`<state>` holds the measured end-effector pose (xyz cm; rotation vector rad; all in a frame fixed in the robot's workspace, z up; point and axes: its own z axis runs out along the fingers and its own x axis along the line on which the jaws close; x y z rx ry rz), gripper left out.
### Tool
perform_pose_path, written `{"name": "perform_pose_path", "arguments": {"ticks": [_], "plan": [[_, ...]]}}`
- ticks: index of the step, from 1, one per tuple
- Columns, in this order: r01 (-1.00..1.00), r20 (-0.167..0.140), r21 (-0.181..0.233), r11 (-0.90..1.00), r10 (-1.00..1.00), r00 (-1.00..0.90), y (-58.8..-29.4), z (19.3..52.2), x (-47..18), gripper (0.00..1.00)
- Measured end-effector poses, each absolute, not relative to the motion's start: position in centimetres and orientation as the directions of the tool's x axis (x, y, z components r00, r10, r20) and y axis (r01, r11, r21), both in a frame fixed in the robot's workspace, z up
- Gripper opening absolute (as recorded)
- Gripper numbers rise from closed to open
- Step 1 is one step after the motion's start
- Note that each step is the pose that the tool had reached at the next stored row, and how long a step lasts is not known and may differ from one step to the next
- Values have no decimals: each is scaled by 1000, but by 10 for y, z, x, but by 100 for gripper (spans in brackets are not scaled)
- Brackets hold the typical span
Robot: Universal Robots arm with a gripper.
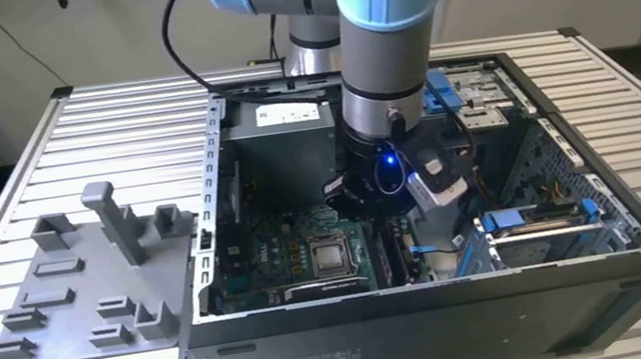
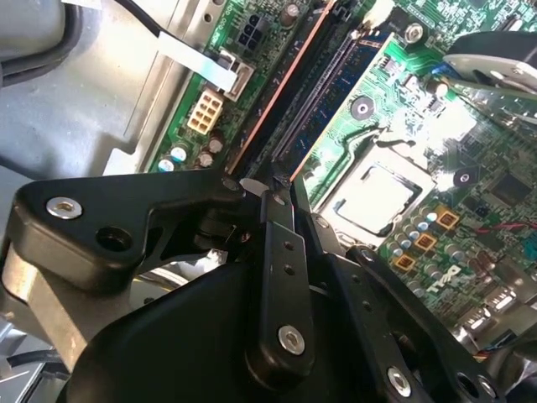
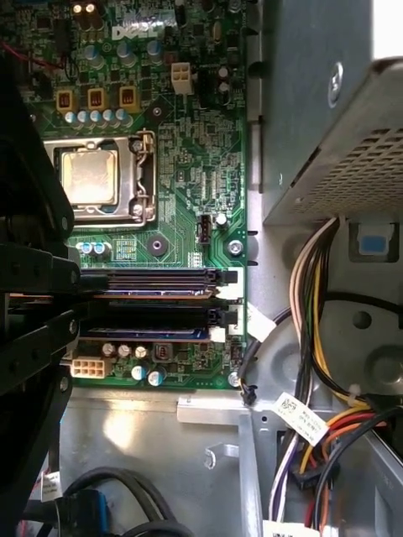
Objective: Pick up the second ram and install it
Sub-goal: 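Insert the second ram into the second slot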
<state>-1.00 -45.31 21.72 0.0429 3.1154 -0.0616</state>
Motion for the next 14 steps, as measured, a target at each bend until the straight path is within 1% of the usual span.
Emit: {"name": "perform_pose_path", "arguments": {"ticks": [14], "plan": [[28,-26,-41,999,27,-999,-453,213,-10,14]]}}
